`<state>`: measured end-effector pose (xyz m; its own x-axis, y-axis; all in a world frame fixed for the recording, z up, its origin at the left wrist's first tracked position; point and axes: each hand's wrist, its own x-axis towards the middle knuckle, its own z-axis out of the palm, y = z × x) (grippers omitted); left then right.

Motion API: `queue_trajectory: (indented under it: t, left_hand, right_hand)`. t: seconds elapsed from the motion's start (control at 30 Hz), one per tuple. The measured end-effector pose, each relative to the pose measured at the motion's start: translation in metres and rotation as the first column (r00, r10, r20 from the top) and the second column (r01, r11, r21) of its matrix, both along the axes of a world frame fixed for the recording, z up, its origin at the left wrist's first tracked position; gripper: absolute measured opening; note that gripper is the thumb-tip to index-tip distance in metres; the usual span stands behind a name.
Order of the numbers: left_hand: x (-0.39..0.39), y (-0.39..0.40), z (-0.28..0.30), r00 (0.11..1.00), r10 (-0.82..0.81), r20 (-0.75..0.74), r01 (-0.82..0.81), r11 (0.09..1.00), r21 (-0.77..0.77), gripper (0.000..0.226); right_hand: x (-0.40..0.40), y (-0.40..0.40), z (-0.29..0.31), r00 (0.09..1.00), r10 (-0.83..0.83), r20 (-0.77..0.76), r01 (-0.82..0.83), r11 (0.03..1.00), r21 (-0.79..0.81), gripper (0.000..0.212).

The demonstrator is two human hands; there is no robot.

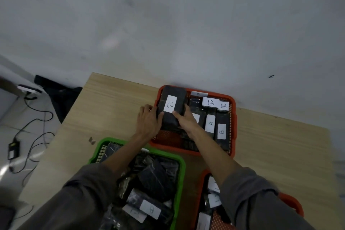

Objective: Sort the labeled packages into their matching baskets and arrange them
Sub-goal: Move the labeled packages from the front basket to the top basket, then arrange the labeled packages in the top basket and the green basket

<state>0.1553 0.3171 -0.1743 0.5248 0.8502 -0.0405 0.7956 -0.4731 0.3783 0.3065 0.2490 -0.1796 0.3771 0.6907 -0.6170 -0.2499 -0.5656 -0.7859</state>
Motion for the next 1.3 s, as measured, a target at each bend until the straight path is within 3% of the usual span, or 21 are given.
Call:
queue_trajectory:
  t: [0.1,0.23,0.3,0.5,0.63,0.77,0.9,1.0,1.13,1.3]
  left_hand:
    - [0.001,0.005,-0.002,1.000,0.013,-0.022,-0.014,0.999,-0.030,0.043]
    - [0.002,0.005,-0.008,0.989,0.047,0.142,-0.019,0.982,-0.188,0.053]
    - [0.004,0.004,-0.011,0.984,0.035,0.177,0.005,0.975,-0.224,0.056]
    - [-0.003,0.005,-0.016,0.992,-0.037,0.121,0.069,0.962,-0.266,0.071]
    - [-0.005,-0.002,-0.012,1.000,-0.008,-0.005,0.007,0.976,-0.218,0.075]
    - [-0.007,-0.017,-0.007,1.000,0.019,-0.017,-0.021,0.992,-0.124,0.070]
    - [-0.020,-0.037,0.000,0.998,-0.011,0.056,0.013,0.999,-0.037,0.048]
    - [-0.038,-0.052,0.005,0.993,0.032,0.114,-0.027,0.998,-0.050,0.037]
    - [-0.066,-0.075,0.010,0.979,-0.019,0.204,0.039,0.994,-0.097,0.019]
    - [-0.099,-0.115,0.017,0.975,-0.081,0.207,0.128,0.965,-0.228,0.020]
  right_hand:
    - [-0.003,0.000,-0.010,0.992,0.053,0.112,-0.053,0.999,-0.005,0.072]
    - [-0.007,0.002,-0.019,0.954,0.088,0.286,-0.075,0.996,-0.055,0.071]
    - [-0.008,0.004,-0.020,0.953,0.072,0.295,-0.057,0.997,-0.058,0.069]
    - [-0.009,0.001,-0.019,0.959,-0.053,0.278,0.056,0.998,0.000,0.058]
    - [-0.007,-0.006,-0.014,0.948,-0.094,0.303,0.092,0.996,0.021,0.050]
    - [0.001,-0.022,-0.002,0.891,-0.001,0.455,-0.008,1.000,0.017,0.036]
    - [0.004,-0.050,0.014,0.779,0.095,0.619,-0.144,0.989,0.029,0.023]
    - [-0.004,-0.072,0.022,0.741,0.196,0.642,-0.270,0.963,0.019,0.021]
    - [-0.025,-0.096,0.027,0.704,0.293,0.647,-0.390,0.921,0.006,0.019]
    - [-0.059,-0.127,0.020,0.638,0.429,0.639,-0.516,0.854,-0.058,0.016]
